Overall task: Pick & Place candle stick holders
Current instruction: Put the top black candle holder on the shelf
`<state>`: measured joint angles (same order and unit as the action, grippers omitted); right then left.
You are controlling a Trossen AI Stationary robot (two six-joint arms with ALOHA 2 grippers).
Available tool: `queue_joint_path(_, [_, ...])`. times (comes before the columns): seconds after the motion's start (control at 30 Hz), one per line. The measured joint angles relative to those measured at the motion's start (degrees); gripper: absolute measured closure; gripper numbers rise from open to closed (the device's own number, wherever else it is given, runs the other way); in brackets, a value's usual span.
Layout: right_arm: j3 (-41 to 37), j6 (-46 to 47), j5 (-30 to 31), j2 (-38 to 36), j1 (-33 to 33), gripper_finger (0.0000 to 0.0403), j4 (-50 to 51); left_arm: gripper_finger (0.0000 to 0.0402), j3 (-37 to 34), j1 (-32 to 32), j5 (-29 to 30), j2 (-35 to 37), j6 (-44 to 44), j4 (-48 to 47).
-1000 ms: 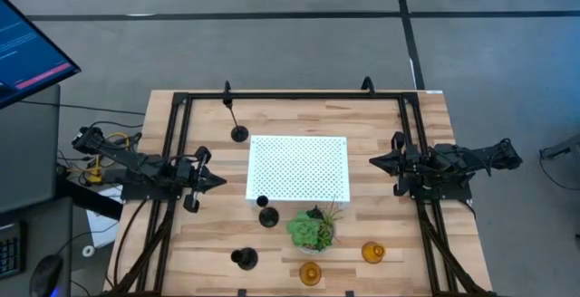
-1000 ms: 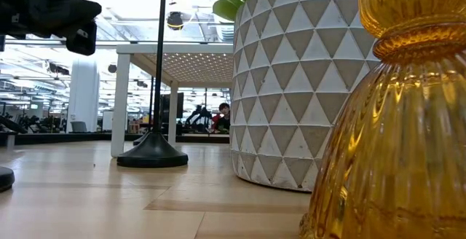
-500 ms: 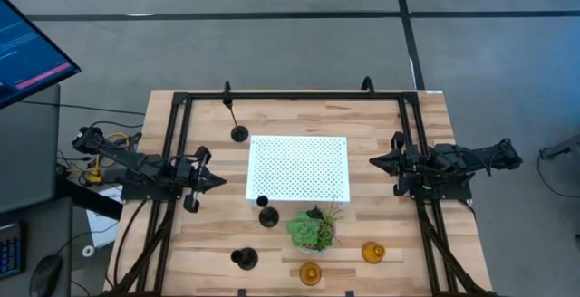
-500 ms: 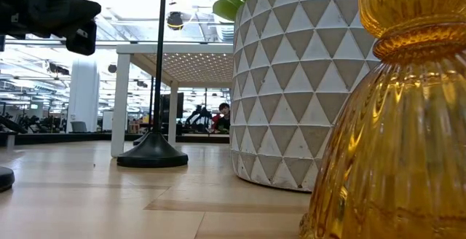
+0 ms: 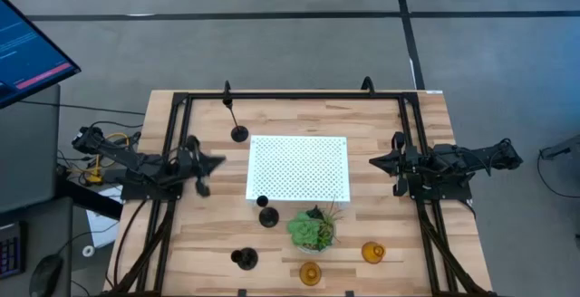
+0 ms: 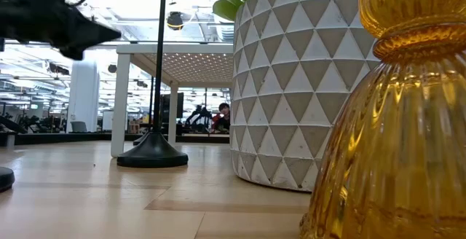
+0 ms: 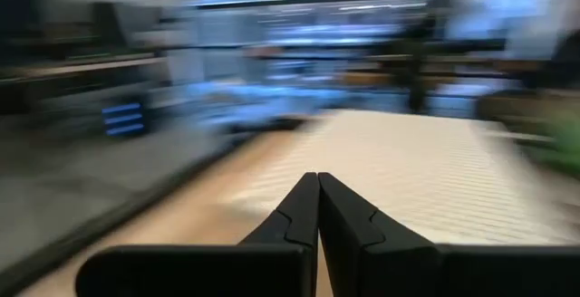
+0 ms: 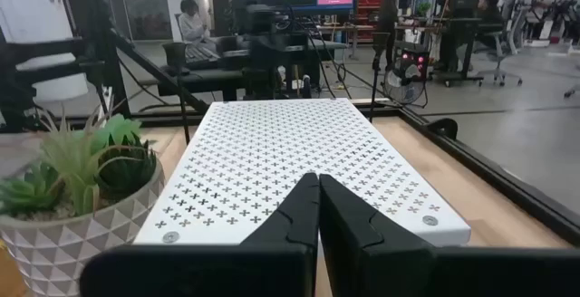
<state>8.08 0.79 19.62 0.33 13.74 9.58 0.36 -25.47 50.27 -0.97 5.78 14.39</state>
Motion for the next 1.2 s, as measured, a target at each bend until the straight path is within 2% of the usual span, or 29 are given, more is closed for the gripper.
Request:
queue_joint_path(0.1, [-0.01,-0.20,0.00,0.01,-0.01,0.0403,0.00,0.0394,0.00,0.00,12.89,0.00,0.00,-0.02])
queue_joint_path(0.17, [0.00,-0.32,0.00,0.00,-0.01,0.0403,0.00,0.0394,0.01,0.01,15.36,0.00,0.00,-0.04])
queue_joint_path(0.47, [0.00,-0.34,0.02,0.01,-0.02,0.0403,0.00,0.0392,0.00,0.09,15.53,-0.58,0.00,-0.15])
queue_joint_path(0.6, [-0.01,-0.34,0.03,0.01,0.00,0.0403,-0.02,0.0374,0.00,1.65,15.59,-3.73,1.55,-0.17])
queue_joint_path(0.77, [0.00,-0.37,0.55,0.01,-0.01,0.0403,-0.02,0.0325,0.00,7.16,15.80,-9.48,-0.99,-0.10])
queue_joint_path(0.97, [-0.02,-0.39,3.84,-0.01,0.00,0.0403,-0.03,0.0239,0.00,16.23,15.35,-16.29,-6.59,1.54])
queue_joint_path(1.07, [0.00,-0.39,5.35,0.01,-0.02,0.0403,-0.04,0.0202,0.00,21.16,11.32,-19.69,-9.32,4.97])
queue_joint_path(1.2, [-0.01,-1.30,6.23,0.00,-0.02,0.0403,-0.04,0.0175,0.00,28.20,1.48,-24.62,-9.47,11.10])
